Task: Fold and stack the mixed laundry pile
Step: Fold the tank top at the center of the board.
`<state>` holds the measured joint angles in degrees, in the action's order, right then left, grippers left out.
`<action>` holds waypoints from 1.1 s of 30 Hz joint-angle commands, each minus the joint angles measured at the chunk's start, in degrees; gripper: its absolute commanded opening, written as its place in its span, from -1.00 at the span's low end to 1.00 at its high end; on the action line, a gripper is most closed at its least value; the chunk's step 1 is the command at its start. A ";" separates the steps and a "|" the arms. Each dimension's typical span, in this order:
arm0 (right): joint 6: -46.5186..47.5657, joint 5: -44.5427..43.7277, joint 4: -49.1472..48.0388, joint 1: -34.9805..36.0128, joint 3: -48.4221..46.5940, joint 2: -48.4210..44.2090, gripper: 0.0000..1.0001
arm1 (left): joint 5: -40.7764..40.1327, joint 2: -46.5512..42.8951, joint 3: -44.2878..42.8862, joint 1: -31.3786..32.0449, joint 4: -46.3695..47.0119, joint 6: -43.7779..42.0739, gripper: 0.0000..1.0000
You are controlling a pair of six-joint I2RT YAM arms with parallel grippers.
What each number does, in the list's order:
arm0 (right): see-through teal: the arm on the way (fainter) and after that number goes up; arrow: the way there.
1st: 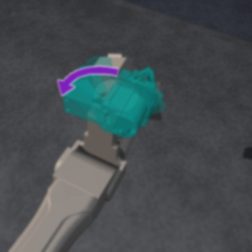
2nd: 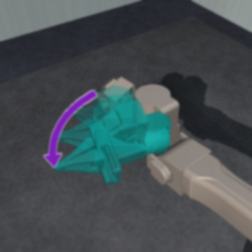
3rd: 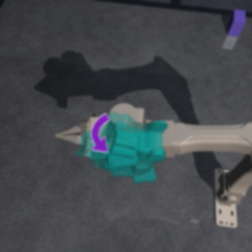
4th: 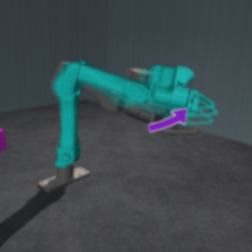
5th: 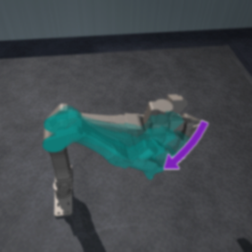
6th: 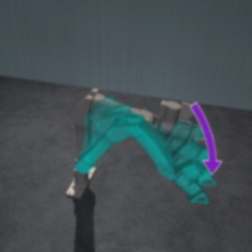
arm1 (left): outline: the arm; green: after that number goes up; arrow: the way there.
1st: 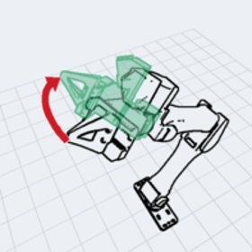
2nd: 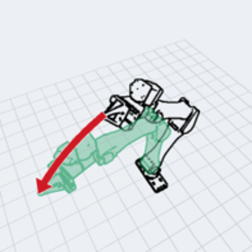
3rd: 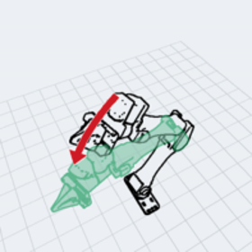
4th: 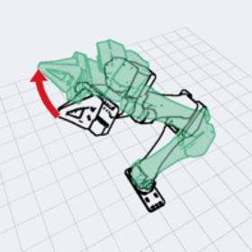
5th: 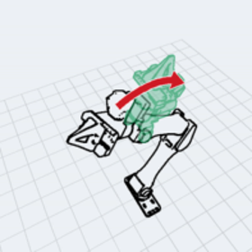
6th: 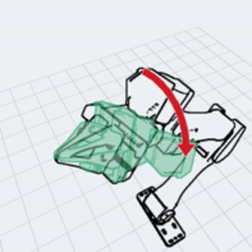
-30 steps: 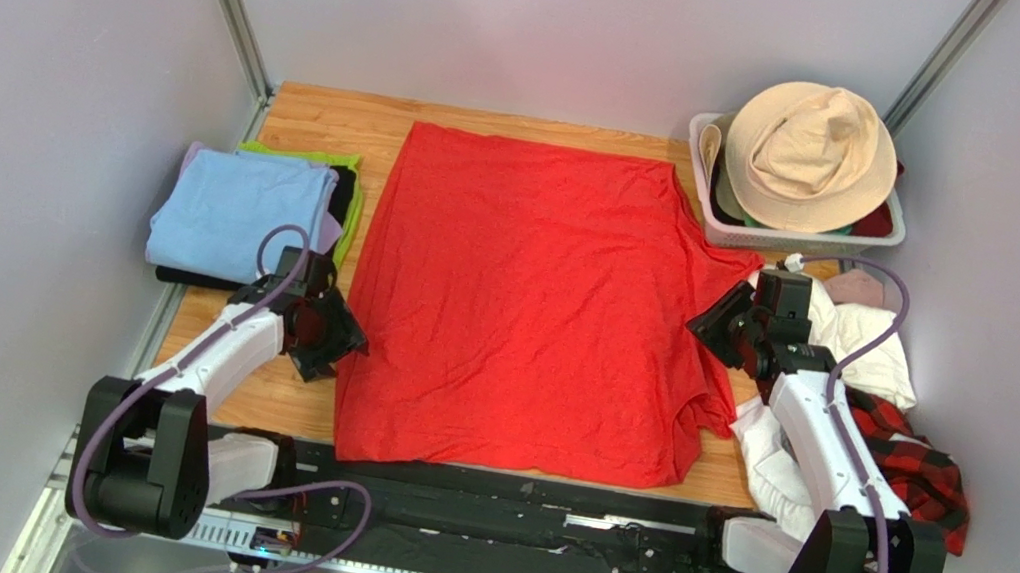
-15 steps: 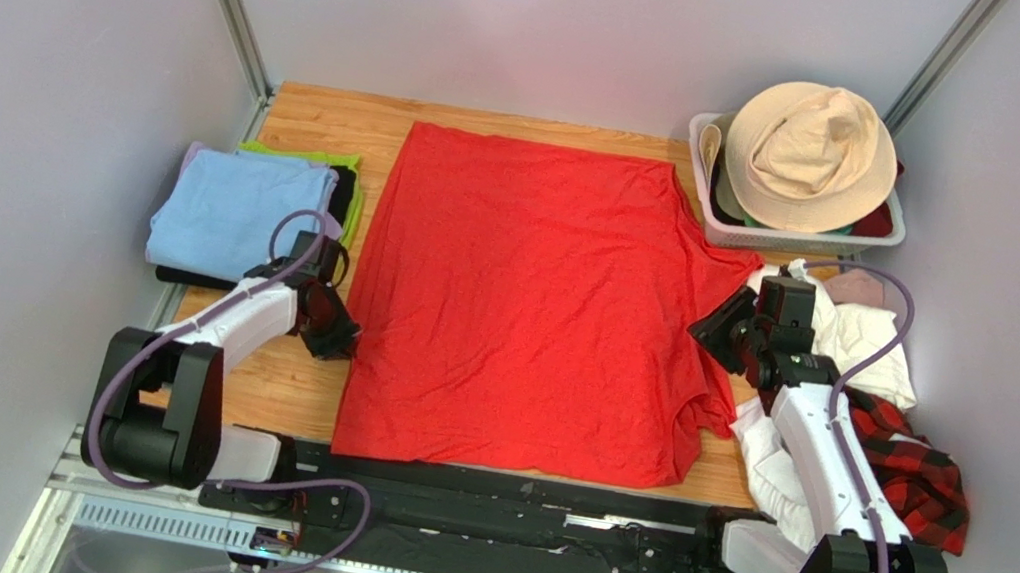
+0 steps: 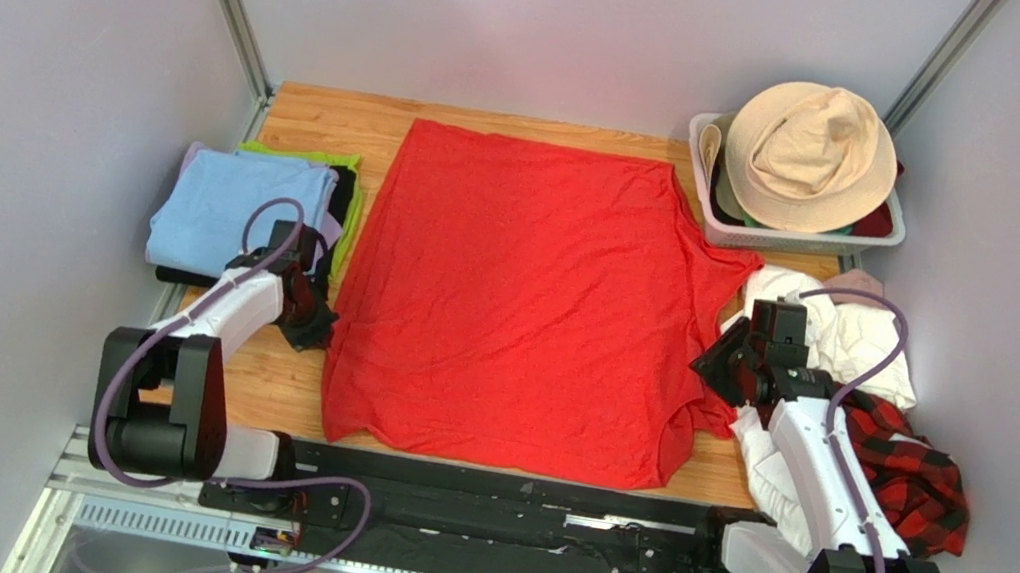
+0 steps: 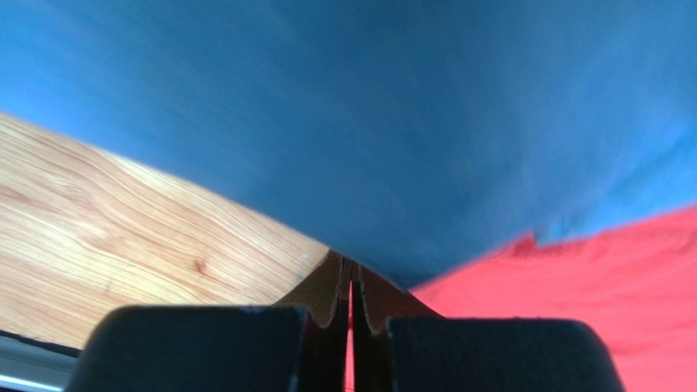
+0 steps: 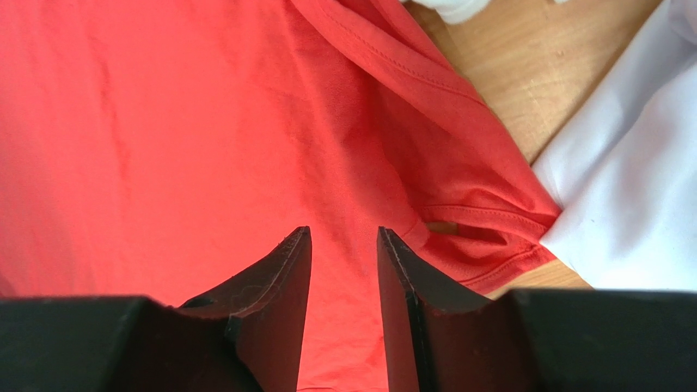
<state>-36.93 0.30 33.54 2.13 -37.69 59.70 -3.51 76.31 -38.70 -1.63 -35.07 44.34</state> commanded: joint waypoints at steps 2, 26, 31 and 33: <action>-0.25 -1.09 -0.31 0.24 2.36 -0.38 -0.22 | -1.59 0.42 -3.31 -3.20 0.00 -2.67 -1.00; -1.75 -12.86 -6.39 -3.80 -2.90 16.24 -0.28 | 4.74 -13.65 -0.41 -8.65 -5.44 -2.33 0.08; 1.23 -11.46 -1.22 -2.84 -5.37 9.04 -0.09 | 6.83 -14.43 -2.43 -8.57 -10.19 -1.80 0.05; 2.21 -8.05 1.34 0.22 -5.37 5.08 -0.08 | 9.21 -16.18 -2.26 -8.48 -10.46 -1.53 0.04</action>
<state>-37.34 -10.31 30.70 -1.15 -40.47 72.27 1.41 63.53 -38.68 -9.96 -42.57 41.50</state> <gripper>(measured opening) 0.451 0.527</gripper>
